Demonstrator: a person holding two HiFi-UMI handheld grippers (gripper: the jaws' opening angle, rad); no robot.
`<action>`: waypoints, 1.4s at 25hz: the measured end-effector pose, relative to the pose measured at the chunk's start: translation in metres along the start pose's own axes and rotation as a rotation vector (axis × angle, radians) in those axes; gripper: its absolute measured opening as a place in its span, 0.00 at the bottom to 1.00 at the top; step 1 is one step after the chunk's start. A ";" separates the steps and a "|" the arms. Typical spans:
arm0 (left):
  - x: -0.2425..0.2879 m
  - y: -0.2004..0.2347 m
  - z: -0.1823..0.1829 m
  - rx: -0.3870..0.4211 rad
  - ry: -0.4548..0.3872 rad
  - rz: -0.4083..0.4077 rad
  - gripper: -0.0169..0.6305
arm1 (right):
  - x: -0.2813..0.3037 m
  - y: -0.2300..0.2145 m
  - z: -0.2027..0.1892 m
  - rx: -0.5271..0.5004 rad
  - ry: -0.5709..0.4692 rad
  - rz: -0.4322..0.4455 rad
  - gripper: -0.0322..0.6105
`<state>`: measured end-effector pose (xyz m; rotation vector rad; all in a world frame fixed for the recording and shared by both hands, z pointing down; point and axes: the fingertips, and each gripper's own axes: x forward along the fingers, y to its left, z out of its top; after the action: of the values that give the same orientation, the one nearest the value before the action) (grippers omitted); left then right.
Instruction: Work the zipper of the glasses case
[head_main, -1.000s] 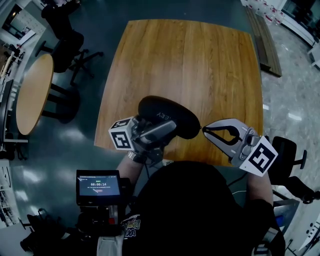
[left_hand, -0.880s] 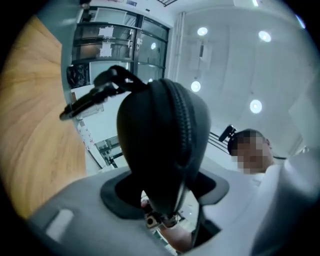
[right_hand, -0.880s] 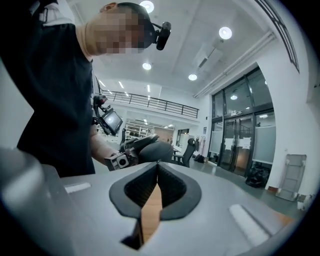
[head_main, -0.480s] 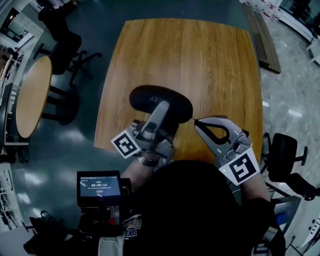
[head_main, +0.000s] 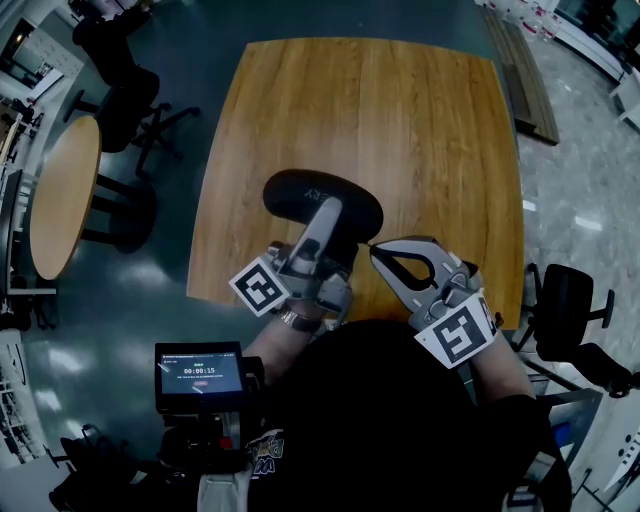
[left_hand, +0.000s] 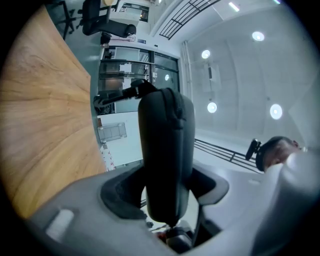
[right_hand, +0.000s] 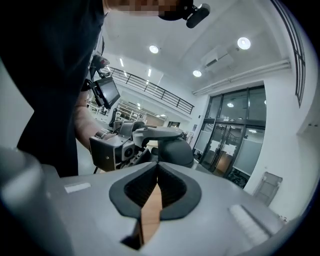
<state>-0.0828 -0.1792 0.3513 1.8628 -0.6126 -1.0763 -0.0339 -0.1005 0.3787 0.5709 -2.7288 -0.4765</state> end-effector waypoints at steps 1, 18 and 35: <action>0.000 0.001 -0.001 0.000 0.003 0.000 0.42 | -0.001 0.000 -0.001 0.004 -0.002 0.003 0.06; 0.000 0.002 -0.044 0.164 0.216 0.026 0.43 | 0.010 -0.021 0.002 0.180 -0.047 -0.104 0.58; -0.016 0.025 -0.086 0.150 0.425 0.098 0.43 | 0.010 -0.007 -0.030 0.148 0.049 -0.059 0.56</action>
<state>-0.0160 -0.1413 0.4006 2.0858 -0.5365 -0.5561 -0.0294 -0.1184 0.4054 0.6928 -2.7219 -0.2720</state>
